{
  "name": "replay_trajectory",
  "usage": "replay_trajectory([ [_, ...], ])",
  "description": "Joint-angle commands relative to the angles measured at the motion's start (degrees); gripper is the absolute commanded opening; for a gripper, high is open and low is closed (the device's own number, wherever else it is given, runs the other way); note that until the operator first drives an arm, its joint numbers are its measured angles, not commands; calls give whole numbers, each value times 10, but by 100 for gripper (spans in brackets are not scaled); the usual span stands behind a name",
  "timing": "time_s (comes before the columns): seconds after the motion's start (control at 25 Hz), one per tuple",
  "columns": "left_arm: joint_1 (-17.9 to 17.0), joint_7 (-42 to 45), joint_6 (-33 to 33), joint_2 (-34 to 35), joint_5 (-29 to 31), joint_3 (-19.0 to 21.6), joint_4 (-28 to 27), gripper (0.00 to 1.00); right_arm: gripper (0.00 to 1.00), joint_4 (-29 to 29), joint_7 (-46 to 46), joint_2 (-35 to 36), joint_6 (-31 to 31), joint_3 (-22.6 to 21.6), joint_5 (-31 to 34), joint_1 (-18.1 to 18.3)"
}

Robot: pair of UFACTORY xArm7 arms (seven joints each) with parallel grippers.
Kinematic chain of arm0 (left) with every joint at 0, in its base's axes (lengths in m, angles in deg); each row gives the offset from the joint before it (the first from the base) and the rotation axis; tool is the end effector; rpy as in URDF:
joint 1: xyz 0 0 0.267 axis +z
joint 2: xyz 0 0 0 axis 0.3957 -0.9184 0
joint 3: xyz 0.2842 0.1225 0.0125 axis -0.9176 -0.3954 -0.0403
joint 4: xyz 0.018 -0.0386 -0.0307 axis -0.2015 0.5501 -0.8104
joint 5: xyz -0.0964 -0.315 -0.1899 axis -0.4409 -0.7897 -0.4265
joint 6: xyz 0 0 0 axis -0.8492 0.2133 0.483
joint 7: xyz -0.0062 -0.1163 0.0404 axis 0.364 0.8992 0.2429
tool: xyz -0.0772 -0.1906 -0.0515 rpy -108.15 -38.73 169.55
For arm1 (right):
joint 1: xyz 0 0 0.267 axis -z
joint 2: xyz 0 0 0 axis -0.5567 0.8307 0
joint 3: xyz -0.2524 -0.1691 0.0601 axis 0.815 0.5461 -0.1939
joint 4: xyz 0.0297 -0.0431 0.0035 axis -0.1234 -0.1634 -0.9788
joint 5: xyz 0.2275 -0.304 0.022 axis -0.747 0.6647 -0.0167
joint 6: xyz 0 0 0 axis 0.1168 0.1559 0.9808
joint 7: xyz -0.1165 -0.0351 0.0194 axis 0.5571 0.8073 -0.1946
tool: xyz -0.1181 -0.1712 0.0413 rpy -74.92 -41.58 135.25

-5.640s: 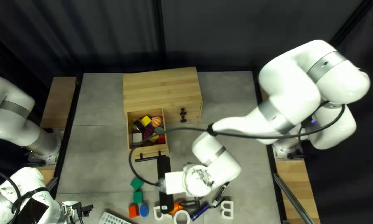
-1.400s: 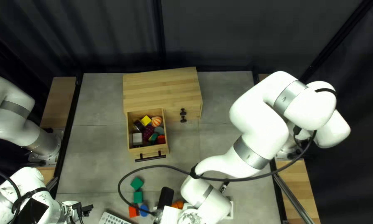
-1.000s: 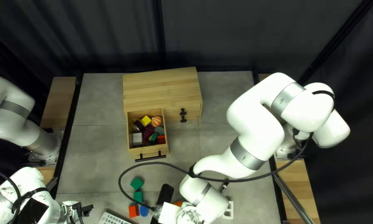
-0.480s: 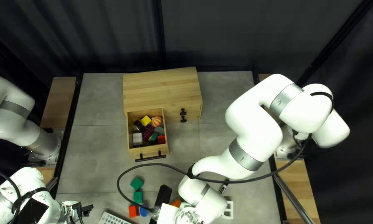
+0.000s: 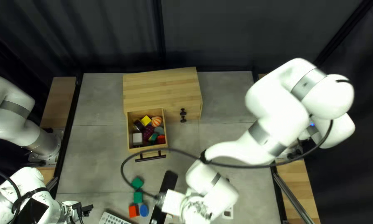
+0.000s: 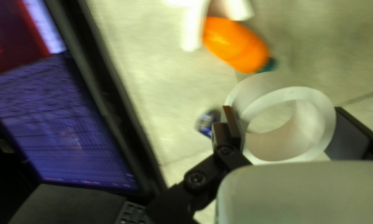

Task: Open drawers and place objects into drawer and close

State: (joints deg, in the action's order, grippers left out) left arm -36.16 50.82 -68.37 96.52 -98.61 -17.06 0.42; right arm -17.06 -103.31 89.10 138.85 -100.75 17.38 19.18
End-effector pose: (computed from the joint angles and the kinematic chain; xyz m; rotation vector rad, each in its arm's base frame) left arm 0.2285 -0.3246 0.0833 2.5054 -1.7349 -0.1727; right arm 0.4459 0.1870 0.0651 2.8728 -0.5511 0.0738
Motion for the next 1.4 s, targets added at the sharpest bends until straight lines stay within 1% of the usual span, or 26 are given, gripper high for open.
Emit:
replay_trajectory([
  [0.04,0,0,0,0,0,0,0,100,4,-83,5,-59,-36,14,1,18],
  [0.24,0,0,0,0,0,0,0,100,4,-156,3,-116,-67,16,22,19],
  [0.32,0,0,0,0,0,0,0,100,4,-177,4,-128,-80,18,26,21],
  [0.44,0,0,0,0,0,0,0,100,11,-200,2,-129,-113,22,35,25],
  [0.52,0,0,0,0,0,0,0,100,13,-211,-1,-123,-138,24,42,27],
  [0.68,0,0,0,0,0,0,0,100,12,-226,0,-120,-168,24,46,28],
  [0.84,0,0,0,0,0,0,0,100,10,-224,25,-113,-177,16,27,19],
  [1.0,0,0,0,0,0,0,0,100,8,-234,52,-126,-172,8,-5,8],
  [1.16,0,0,0,0,0,0,0,100,8,-260,79,-142,-178,6,-35,0],
  [1.4,0,0,0,0,0,0,0,100,8,-297,103,-164,-194,12,-56,0],
])
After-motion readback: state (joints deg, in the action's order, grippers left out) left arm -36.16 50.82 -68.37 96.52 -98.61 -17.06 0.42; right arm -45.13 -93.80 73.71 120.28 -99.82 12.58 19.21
